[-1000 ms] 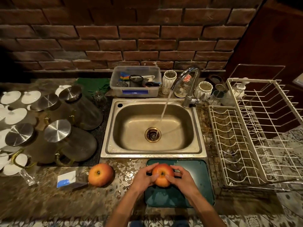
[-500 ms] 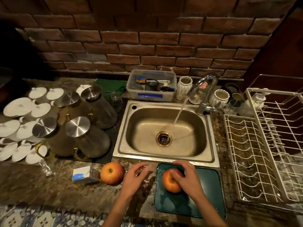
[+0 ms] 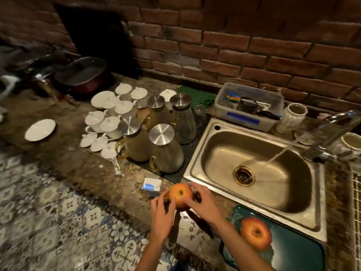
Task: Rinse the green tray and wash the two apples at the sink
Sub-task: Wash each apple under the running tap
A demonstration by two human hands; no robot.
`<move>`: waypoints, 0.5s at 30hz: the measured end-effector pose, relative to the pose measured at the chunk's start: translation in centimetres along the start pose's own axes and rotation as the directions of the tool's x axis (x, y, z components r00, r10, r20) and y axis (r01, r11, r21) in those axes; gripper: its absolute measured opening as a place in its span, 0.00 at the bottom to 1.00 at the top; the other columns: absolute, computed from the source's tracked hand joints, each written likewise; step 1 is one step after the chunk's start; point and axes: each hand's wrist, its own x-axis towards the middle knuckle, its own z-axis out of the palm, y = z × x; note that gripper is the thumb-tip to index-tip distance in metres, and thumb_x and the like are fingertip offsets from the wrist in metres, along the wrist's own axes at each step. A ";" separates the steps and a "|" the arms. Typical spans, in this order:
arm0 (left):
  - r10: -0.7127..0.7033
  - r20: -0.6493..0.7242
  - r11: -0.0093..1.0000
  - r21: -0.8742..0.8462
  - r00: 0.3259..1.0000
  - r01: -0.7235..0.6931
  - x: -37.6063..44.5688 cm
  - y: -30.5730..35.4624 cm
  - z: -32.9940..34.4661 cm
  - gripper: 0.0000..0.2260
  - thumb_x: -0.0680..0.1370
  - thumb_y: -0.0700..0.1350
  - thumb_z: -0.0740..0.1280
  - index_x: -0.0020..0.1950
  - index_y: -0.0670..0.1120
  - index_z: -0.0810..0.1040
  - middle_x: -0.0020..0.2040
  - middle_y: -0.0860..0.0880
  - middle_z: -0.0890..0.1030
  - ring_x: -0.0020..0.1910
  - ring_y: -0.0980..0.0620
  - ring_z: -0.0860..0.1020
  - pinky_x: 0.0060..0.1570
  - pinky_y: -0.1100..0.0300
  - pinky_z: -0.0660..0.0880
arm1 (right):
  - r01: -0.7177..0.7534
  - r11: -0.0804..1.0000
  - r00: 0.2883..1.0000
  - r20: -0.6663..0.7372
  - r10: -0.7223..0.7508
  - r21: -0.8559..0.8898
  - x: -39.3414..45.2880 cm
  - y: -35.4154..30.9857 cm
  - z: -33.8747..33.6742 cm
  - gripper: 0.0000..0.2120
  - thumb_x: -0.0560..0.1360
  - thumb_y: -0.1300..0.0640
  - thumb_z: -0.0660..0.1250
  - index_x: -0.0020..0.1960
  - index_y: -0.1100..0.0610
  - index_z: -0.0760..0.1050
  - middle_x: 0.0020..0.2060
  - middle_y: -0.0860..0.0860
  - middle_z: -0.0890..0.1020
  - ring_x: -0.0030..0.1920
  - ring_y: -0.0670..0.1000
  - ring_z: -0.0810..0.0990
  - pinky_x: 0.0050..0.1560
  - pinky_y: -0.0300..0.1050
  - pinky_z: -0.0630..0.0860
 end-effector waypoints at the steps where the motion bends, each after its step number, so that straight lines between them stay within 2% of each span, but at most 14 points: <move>1: -0.028 0.018 1.000 0.002 0.999 0.028 0.3 -0.3 0.1 0.24 0.82 0.54 0.63 0.76 0.49 0.66 0.71 0.45 0.65 0.70 0.46 0.70 0.72 0.50 0.67 | -0.001 1.000 1.000 0.000 0.001 -0.013 0.5 -0.1 0.5 0.25 0.72 0.46 0.74 0.67 0.41 0.73 0.62 0.45 0.73 0.62 0.43 0.71 0.65 0.36 0.70; 4: -0.041 0.087 0.999 -0.012 0.995 0.042 1.1 -1.0 0.8 0.24 0.83 0.54 0.60 0.79 0.50 0.63 0.75 0.43 0.65 0.73 0.45 0.67 0.73 0.51 0.64 | -0.038 0.999 0.999 0.010 0.038 -0.016 1.5 -0.3 1.3 0.23 0.75 0.51 0.71 0.68 0.42 0.73 0.65 0.47 0.74 0.64 0.45 0.71 0.64 0.34 0.66; 6: -0.035 0.117 0.998 -0.044 0.993 0.041 1.6 -1.1 1.2 0.24 0.83 0.53 0.59 0.79 0.51 0.61 0.76 0.44 0.64 0.74 0.46 0.66 0.73 0.51 0.63 | -0.062 0.998 0.998 0.024 0.062 0.020 1.8 -0.2 1.4 0.22 0.76 0.54 0.70 0.68 0.42 0.73 0.66 0.48 0.74 0.63 0.44 0.71 0.60 0.29 0.66; 9: -0.009 0.126 0.997 -0.068 0.992 0.018 2.3 -1.3 1.7 0.24 0.83 0.54 0.60 0.79 0.53 0.62 0.76 0.46 0.66 0.73 0.48 0.67 0.74 0.50 0.64 | -0.086 0.994 0.996 0.030 0.084 0.073 2.0 0.2 1.4 0.22 0.77 0.59 0.69 0.67 0.41 0.74 0.64 0.47 0.73 0.61 0.42 0.72 0.60 0.28 0.68; 11: 0.001 0.124 0.996 -0.093 0.992 0.011 2.7 -1.4 1.7 0.24 0.82 0.54 0.62 0.78 0.54 0.63 0.75 0.47 0.67 0.71 0.49 0.69 0.72 0.50 0.66 | -0.110 0.984 0.994 0.035 0.106 0.143 2.0 0.4 1.4 0.21 0.77 0.62 0.69 0.63 0.40 0.74 0.63 0.46 0.74 0.57 0.38 0.74 0.51 0.22 0.71; 13: -0.004 0.136 0.991 -0.130 0.991 0.021 2.9 -1.4 1.7 0.23 0.81 0.54 0.64 0.76 0.56 0.65 0.73 0.48 0.67 0.69 0.48 0.70 0.71 0.47 0.70 | -0.130 0.969 0.991 0.049 0.122 0.211 2.0 0.6 1.4 0.21 0.76 0.63 0.69 0.60 0.40 0.75 0.62 0.44 0.75 0.57 0.39 0.76 0.45 0.24 0.75; 15: -0.007 0.153 0.987 -0.160 0.988 0.031 2.9 -1.3 1.7 0.23 0.80 0.54 0.65 0.75 0.57 0.67 0.72 0.48 0.66 0.69 0.46 0.71 0.67 0.43 0.74 | -0.128 0.959 0.992 0.049 0.120 0.252 1.9 0.7 1.5 0.21 0.76 0.63 0.70 0.58 0.38 0.75 0.60 0.41 0.76 0.59 0.43 0.77 0.47 0.29 0.78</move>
